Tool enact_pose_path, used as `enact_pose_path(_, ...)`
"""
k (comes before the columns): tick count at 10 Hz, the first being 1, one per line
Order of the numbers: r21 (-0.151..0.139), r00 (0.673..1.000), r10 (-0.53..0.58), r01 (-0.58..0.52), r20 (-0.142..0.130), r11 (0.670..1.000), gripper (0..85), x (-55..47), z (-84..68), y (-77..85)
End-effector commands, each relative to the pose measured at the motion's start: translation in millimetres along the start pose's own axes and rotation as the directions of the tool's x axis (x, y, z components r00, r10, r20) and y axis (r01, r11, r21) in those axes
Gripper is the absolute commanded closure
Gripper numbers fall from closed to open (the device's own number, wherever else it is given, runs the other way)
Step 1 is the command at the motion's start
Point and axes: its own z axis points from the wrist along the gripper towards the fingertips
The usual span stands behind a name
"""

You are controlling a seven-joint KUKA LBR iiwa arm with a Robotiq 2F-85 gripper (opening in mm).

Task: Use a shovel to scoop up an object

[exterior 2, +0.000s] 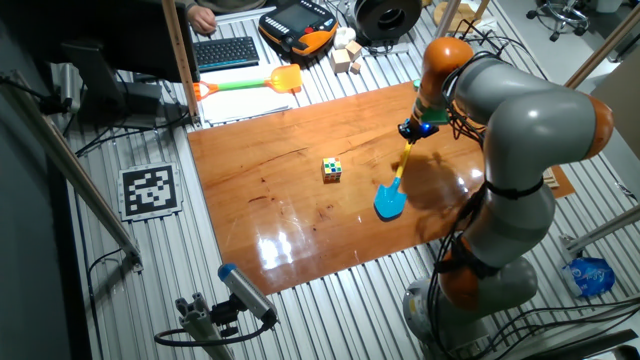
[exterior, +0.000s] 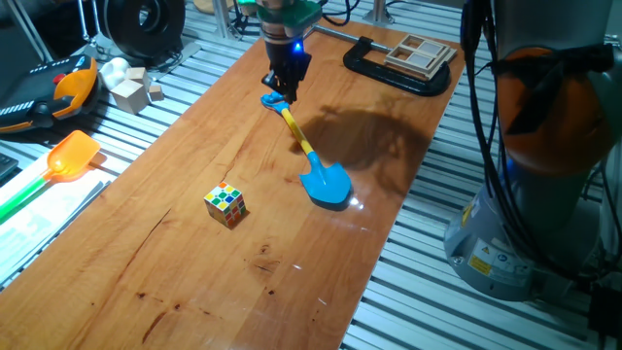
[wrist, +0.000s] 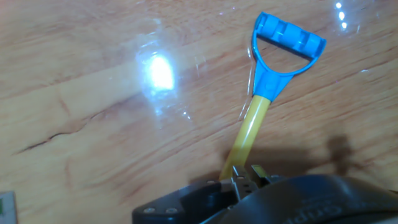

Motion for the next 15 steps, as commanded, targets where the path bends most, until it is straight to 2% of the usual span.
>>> enact_pose_path(1,-0.003,1.0,0.0,0.0,0.001,1.0,68.0,-2.6,4.6,-1.3)
enact_pose_path(2,-0.008,1.0,0.01,-0.01,-0.014,1.0,68.0,-6.5,9.9,-2.4)
enact_pose_path(3,-0.016,0.999,0.022,-0.022,-0.04,1.0,51.0,-9.5,15.4,-3.4)
enact_pose_path(4,-0.02,0.998,0.032,-0.033,-0.058,0.999,51.0,-11.3,20.6,-3.7)
enact_pose_path(5,-0.022,0.997,0.041,-0.042,-0.062,0.999,51.0,-11.8,27.5,-3.4)
enact_pose_path(8,-0.036,0.997,0.048,-0.05,-0.056,0.998,51.0,-6.6,47.0,-5.5)
enact_pose_path(11,-0.048,0.991,0.083,-0.089,-0.101,0.995,51.0,1.5,57.2,-2.0)
enact_pose_path(13,-0.051,0.988,0.109,-0.116,-0.113,0.992,51.0,8.3,63.7,2.4)
enact_pose_path(15,-0.054,0.984,0.118,-0.126,-0.132,0.991,51.0,8.7,68.7,1.7)
